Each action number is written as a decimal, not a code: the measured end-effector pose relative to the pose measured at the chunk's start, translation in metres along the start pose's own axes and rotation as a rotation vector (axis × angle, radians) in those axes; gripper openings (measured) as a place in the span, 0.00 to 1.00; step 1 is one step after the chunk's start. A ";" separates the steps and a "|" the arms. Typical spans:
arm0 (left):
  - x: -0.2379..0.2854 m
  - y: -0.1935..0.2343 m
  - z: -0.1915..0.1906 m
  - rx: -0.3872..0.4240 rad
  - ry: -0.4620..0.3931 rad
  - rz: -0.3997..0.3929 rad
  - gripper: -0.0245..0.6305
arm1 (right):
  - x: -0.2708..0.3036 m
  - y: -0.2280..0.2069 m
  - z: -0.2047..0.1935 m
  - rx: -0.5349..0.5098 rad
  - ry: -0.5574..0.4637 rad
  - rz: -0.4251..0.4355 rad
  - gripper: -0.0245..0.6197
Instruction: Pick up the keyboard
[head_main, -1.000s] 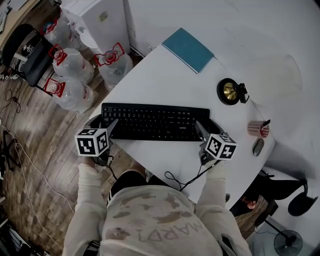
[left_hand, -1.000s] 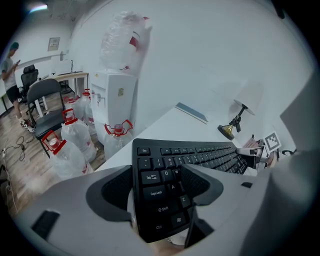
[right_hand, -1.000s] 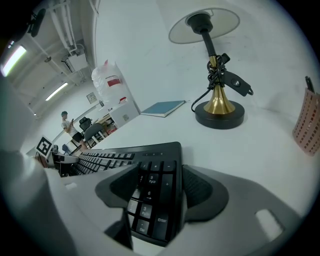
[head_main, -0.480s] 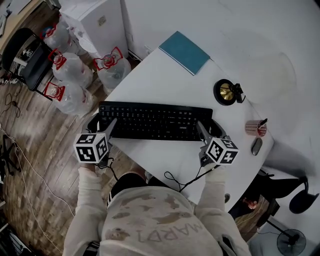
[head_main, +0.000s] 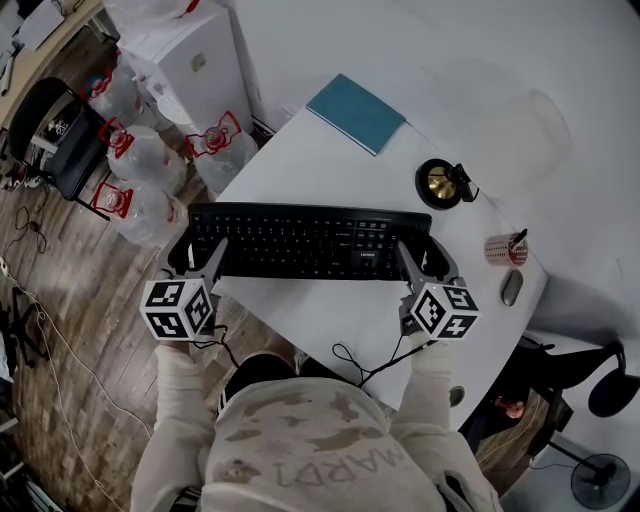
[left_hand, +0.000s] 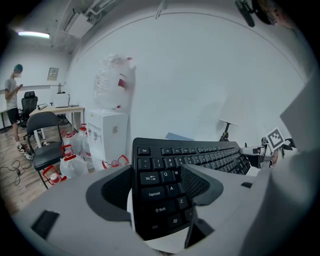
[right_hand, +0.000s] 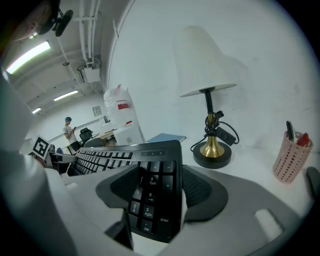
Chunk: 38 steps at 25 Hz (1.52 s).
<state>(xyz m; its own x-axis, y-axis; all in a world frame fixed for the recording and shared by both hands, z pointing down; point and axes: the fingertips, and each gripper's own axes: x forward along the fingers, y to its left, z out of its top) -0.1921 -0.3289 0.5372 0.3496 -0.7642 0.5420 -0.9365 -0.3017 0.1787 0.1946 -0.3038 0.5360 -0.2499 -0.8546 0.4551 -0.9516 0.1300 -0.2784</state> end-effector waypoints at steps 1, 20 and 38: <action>-0.003 -0.002 0.004 0.003 -0.011 0.000 0.52 | -0.003 0.001 0.004 -0.008 -0.014 -0.002 0.48; -0.068 -0.039 0.062 0.047 -0.218 0.021 0.52 | -0.072 0.018 0.076 -0.110 -0.230 0.021 0.48; -0.123 -0.072 0.112 0.093 -0.388 0.027 0.52 | -0.131 0.031 0.132 -0.169 -0.389 0.035 0.48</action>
<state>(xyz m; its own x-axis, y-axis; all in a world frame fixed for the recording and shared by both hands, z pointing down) -0.1642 -0.2770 0.3661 0.3260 -0.9256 0.1923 -0.9452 -0.3155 0.0837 0.2212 -0.2547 0.3559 -0.2270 -0.9701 0.0860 -0.9678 0.2149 -0.1308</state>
